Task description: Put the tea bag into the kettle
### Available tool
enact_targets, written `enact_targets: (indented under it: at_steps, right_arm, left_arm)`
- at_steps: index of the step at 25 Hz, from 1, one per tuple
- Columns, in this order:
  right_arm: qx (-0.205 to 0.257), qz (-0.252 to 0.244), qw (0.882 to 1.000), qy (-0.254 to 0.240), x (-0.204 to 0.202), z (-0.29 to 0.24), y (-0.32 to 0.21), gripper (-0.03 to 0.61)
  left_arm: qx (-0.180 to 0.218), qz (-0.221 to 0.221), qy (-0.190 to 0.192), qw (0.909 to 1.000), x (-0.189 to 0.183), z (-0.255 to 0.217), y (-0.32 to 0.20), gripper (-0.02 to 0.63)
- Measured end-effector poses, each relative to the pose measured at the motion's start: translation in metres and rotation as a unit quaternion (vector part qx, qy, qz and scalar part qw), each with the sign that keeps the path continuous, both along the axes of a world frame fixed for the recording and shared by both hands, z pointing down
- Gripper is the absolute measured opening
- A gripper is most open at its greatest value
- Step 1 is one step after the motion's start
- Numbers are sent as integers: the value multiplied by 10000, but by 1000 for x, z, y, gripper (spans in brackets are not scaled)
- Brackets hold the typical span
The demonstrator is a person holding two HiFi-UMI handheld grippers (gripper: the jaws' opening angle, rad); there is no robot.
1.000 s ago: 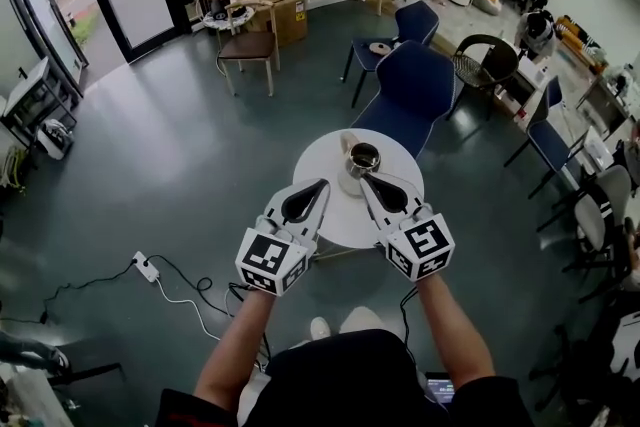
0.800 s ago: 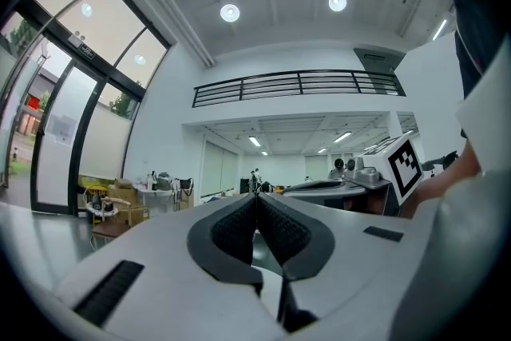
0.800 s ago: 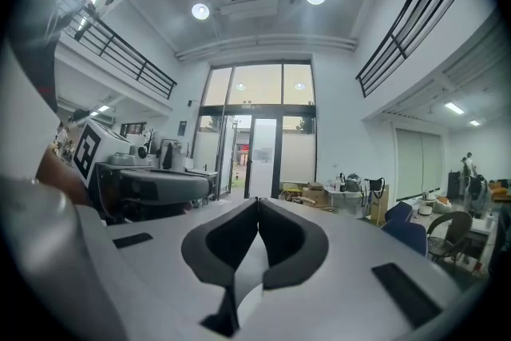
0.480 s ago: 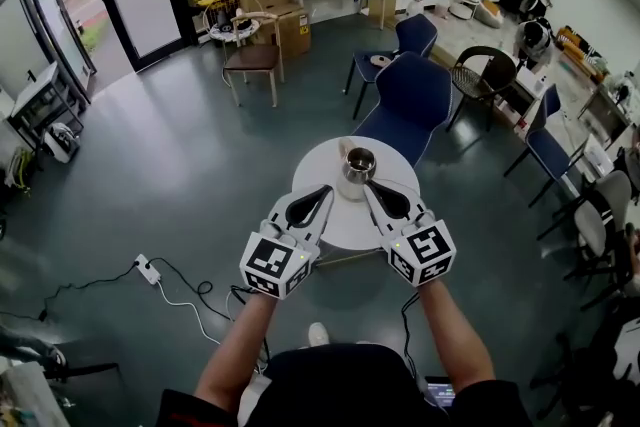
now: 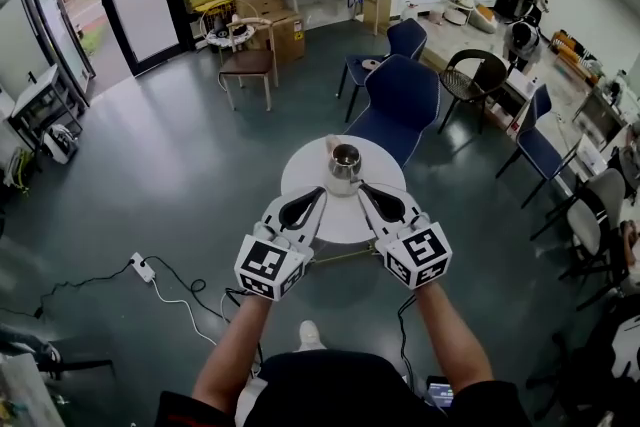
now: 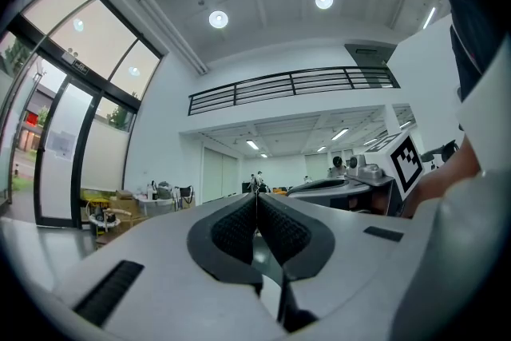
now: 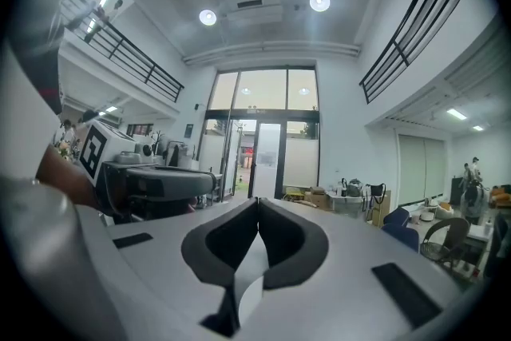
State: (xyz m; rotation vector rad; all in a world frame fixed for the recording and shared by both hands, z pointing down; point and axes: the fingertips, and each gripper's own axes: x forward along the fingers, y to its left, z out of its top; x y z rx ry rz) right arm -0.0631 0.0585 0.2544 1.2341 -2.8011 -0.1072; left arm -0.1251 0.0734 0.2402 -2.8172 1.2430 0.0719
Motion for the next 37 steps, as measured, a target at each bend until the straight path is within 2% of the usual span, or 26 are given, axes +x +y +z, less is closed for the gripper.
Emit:
enact_targets:
  at_steps: [6, 17, 24, 37]
  right_arm:
    - [17, -52, 10000, 8, 23, 0, 44, 18]
    - [72, -205, 9998, -32, 45, -3, 122, 18]
    - [112, -217, 9997, -41, 52, -8, 169, 18]
    - [38, -183, 9997, -155, 66, 11, 222, 18]
  left_arm:
    - [-12, 20, -77, 10000, 28, 4, 46, 15]
    - [21, -33, -205, 9998, 56, 1, 124, 17]
    - [89, -53, -269, 9996, 65, -3, 171, 17]
    - [45, -53, -349, 9994, 78, 16, 222, 17]
